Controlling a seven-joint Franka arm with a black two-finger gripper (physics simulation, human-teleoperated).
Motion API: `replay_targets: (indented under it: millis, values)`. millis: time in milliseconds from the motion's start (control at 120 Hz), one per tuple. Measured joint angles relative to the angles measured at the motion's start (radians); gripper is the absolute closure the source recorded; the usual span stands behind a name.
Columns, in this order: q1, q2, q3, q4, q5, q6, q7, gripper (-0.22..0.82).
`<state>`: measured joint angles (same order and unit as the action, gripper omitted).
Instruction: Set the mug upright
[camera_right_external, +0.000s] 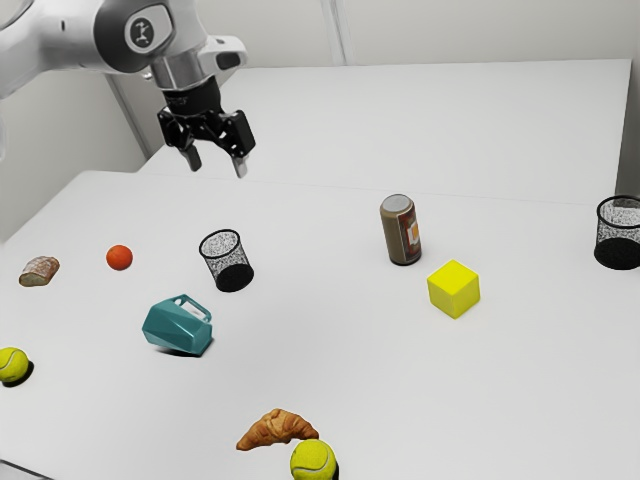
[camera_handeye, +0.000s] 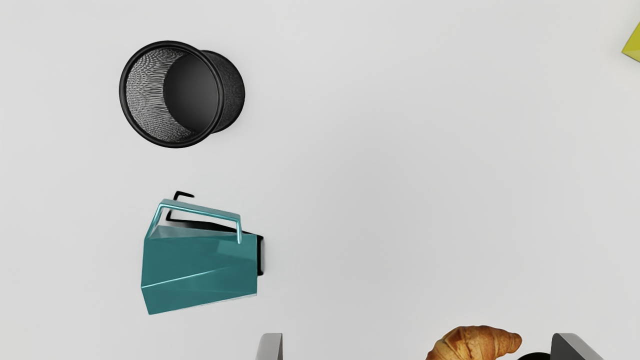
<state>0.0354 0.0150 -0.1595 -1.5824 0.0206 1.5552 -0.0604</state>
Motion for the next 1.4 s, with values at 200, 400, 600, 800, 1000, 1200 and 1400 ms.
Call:
replay_targets:
  millis: [200, 400, 600, 800, 1000, 1200, 1400]
  values:
    - [0.009, -0.014, 0.002, -0.014, 0.001, 0.0, -0.001, 0.02]
    - [0.018, -0.087, 0.011, -0.074, 0.0, -0.006, 0.0, 0.02]
    - [0.113, -0.128, 0.023, -0.125, -0.024, -0.018, 0.019, 0.02]
    - [0.133, -0.132, 0.111, -0.195, -0.067, -0.002, 0.07, 0.02]
    - [0.147, -0.132, 0.17, -0.287, -0.103, 0.057, 0.134, 0.02]
    - [0.174, -0.127, 0.213, -0.359, -0.145, 0.132, 0.206, 0.02]
    - [0.216, -0.117, 0.244, -0.433, -0.195, 0.211, 0.282, 0.02]
